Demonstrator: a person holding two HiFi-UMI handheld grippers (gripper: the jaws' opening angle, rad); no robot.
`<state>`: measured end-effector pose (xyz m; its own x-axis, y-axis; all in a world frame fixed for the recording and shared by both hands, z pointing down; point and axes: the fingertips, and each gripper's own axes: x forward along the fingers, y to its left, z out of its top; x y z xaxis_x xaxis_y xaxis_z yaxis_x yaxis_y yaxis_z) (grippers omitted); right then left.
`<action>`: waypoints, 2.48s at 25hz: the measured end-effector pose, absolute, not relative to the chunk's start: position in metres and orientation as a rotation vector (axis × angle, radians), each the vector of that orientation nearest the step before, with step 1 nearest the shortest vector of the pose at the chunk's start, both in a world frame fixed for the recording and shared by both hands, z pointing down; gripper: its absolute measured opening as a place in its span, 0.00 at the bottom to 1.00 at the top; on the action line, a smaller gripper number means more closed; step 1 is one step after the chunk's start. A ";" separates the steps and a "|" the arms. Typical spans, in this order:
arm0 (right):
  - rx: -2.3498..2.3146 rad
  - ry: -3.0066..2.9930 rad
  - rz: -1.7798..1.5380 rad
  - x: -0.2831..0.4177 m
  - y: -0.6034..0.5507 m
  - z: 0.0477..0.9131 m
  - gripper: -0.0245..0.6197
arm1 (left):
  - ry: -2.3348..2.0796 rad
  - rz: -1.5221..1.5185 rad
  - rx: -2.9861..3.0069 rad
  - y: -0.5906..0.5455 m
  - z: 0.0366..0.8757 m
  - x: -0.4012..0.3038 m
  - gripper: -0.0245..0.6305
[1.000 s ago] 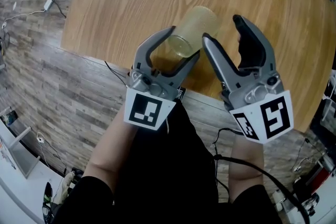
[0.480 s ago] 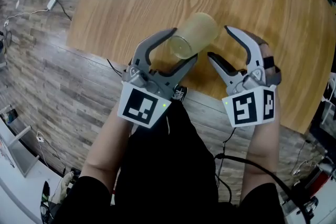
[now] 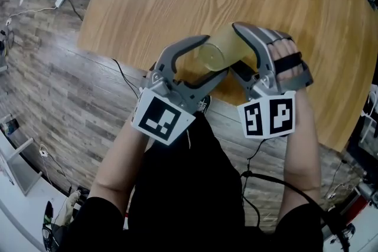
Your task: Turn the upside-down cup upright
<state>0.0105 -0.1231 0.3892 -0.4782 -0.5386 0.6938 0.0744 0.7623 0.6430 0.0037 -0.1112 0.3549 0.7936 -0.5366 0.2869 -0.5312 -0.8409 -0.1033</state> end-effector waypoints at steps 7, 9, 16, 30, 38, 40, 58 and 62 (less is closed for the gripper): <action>0.383 -1.953 -0.734 0.005 -0.115 0.402 0.55 | 0.843 -0.492 -2.985 -0.103 0.360 0.008 0.47; 0.420 -1.997 -0.689 0.004 -0.115 0.401 0.55 | 0.844 -0.487 -2.968 -0.102 0.358 0.009 0.47; 0.611 -2.217 -0.465 0.015 -0.119 0.389 0.55 | 0.905 -0.164 -3.193 -0.101 0.330 -0.009 0.47; 0.899 -2.561 0.069 0.005 -0.110 0.399 0.55 | 1.283 -0.309 -2.993 -0.169 0.363 -0.017 0.05; 0.983 -2.493 0.165 0.011 -0.124 0.421 0.55 | 1.203 -0.453 -2.970 -0.171 0.389 -0.002 0.05; 0.974 -2.452 0.196 0.013 -0.125 0.428 0.55 | 1.193 -0.478 -2.977 -0.170 0.392 -0.001 0.05; 0.970 -2.387 0.342 0.019 -0.122 0.428 0.55 | 1.176 -0.486 -2.988 -0.168 0.397 -0.003 0.05; 0.998 -2.388 0.360 0.031 -0.112 0.419 0.55 | 1.186 -0.455 -2.970 -0.167 0.388 -0.006 0.05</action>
